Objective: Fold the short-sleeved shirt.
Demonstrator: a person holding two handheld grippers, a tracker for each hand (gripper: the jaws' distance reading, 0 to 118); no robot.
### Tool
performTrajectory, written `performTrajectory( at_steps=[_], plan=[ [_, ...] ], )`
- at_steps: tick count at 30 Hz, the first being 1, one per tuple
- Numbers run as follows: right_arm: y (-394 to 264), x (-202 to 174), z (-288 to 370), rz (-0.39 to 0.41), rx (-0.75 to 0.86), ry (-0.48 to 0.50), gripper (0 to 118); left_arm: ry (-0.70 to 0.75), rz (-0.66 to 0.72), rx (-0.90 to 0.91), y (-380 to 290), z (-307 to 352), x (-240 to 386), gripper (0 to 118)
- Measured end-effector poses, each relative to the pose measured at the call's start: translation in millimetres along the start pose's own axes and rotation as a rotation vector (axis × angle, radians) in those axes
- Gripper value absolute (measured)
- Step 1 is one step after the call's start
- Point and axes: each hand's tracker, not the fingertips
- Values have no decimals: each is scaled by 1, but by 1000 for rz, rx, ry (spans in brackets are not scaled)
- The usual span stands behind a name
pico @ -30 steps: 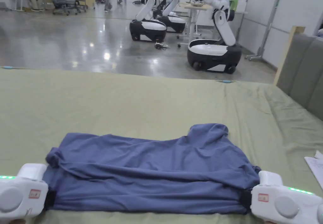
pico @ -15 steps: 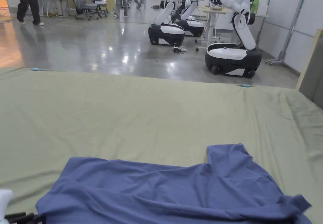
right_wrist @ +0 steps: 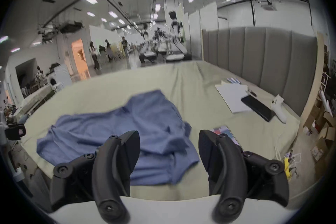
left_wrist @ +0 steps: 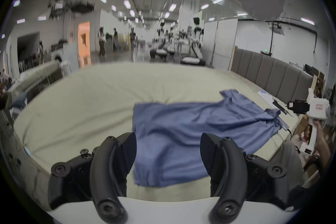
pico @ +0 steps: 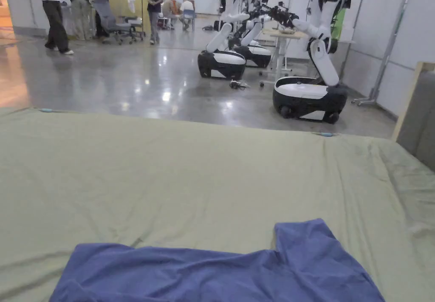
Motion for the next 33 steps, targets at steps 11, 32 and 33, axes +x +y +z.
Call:
performTrajectory(
  at_steps=[11, 32, 33],
  plan=[
    [16, -60, -25, 88, 8, 198, 73, 66, 59, 189, 31, 6, 50, 67],
    [16, -92, -18, 140, 26, 231, 0, 38, 112, 216, 42, 26, 60, 3],
    [16, -93, -18, 141, 26, 231, 0, 41, 109, 219, 43, 26, 61, 3]
  ],
)
